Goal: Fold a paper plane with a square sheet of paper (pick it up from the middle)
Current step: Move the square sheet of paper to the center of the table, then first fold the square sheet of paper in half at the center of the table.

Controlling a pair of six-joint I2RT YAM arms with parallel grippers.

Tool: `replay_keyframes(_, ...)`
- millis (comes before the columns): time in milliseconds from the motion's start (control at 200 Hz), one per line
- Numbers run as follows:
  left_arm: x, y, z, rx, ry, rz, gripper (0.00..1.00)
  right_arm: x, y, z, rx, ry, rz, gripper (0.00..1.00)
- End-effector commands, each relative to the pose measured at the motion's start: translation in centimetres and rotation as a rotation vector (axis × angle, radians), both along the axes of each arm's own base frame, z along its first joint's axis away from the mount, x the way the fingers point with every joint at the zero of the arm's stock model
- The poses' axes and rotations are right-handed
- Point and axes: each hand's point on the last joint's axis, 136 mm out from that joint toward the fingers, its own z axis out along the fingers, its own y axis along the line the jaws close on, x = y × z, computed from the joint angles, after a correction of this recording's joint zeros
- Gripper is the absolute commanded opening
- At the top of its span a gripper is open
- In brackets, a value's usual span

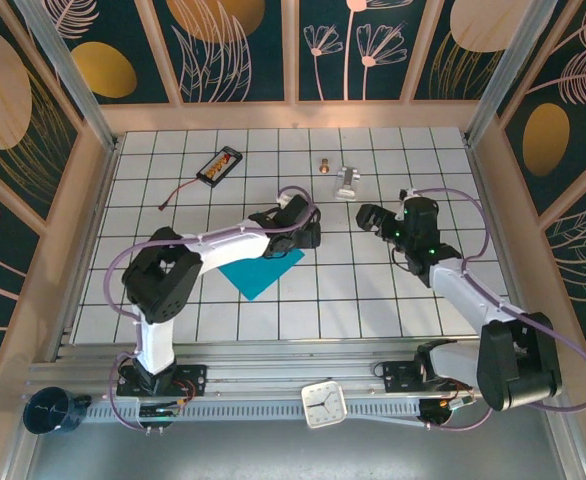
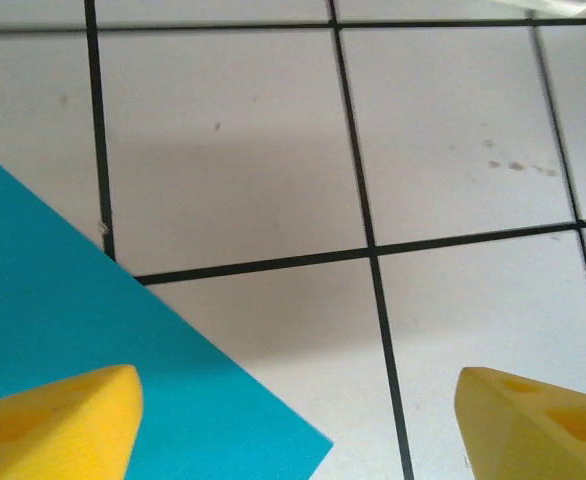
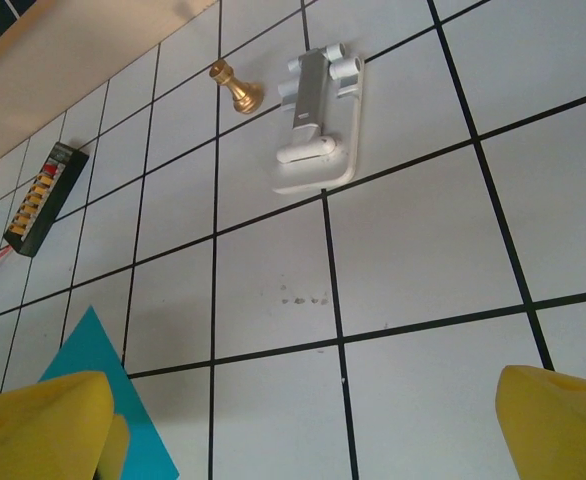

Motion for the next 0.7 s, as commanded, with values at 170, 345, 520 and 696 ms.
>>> replay_keyframes(170,-3.4,7.0,-0.2,0.184,0.092,-0.360,0.93,-1.9,0.0,-0.9,0.018,0.024,0.021,0.99)
replay_keyframes(345,-3.8,8.5,-1.6,0.315,0.124,-0.517,0.93,-1.4,0.5,-1.0,0.015,0.039,0.047,0.99)
replay_keyframes(520,-4.0,10.1,-4.4,0.367,0.222,-0.619,0.94,-1.4,0.5,-1.5,0.006,0.054,0.053,0.99)
replay_keyframes(696,-3.3,10.4,-4.7,0.366,0.234,-0.661,0.94,-1.6,0.5,-2.2,0.021,0.067,0.044,0.99)
